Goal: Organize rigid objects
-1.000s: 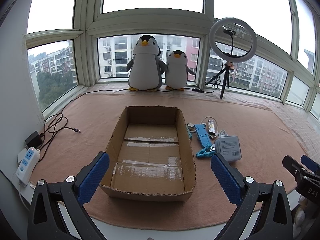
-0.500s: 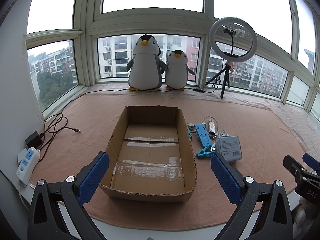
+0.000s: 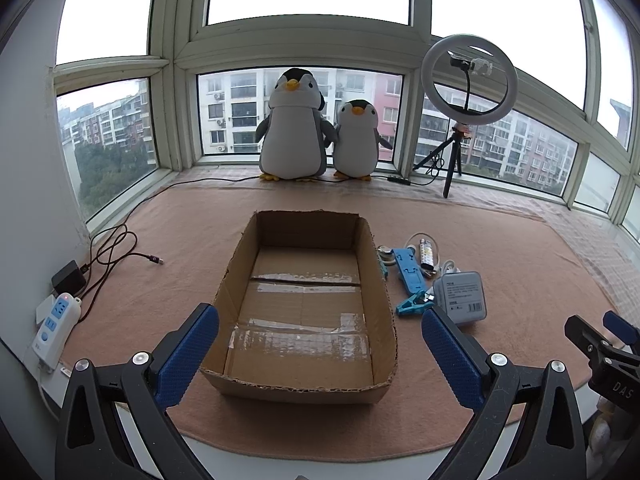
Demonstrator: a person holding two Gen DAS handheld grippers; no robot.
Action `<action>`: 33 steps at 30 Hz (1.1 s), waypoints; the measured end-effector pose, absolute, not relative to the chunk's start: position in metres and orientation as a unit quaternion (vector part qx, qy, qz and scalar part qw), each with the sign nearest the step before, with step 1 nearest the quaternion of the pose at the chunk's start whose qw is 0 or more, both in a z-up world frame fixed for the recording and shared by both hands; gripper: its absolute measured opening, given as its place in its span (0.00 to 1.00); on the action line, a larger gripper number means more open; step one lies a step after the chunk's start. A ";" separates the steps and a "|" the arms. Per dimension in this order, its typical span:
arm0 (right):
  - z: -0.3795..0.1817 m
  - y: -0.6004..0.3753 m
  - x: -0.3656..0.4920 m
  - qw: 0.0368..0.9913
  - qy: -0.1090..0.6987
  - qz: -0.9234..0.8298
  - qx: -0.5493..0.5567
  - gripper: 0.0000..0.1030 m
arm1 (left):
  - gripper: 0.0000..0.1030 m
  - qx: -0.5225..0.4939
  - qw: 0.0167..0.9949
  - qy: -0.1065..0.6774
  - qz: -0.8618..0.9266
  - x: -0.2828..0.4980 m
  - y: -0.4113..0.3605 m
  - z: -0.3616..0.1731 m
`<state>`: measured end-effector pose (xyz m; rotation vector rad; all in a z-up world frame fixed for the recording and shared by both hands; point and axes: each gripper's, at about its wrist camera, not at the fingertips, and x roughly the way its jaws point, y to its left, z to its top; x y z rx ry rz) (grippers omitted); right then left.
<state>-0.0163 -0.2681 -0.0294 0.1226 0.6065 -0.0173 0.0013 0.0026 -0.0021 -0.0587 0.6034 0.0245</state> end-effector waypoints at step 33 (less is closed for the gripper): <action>-0.051 -0.261 0.007 0.935 0.344 0.043 0.070 0.99 | 0.99 -0.053 0.941 0.328 0.056 0.013 0.052 -0.027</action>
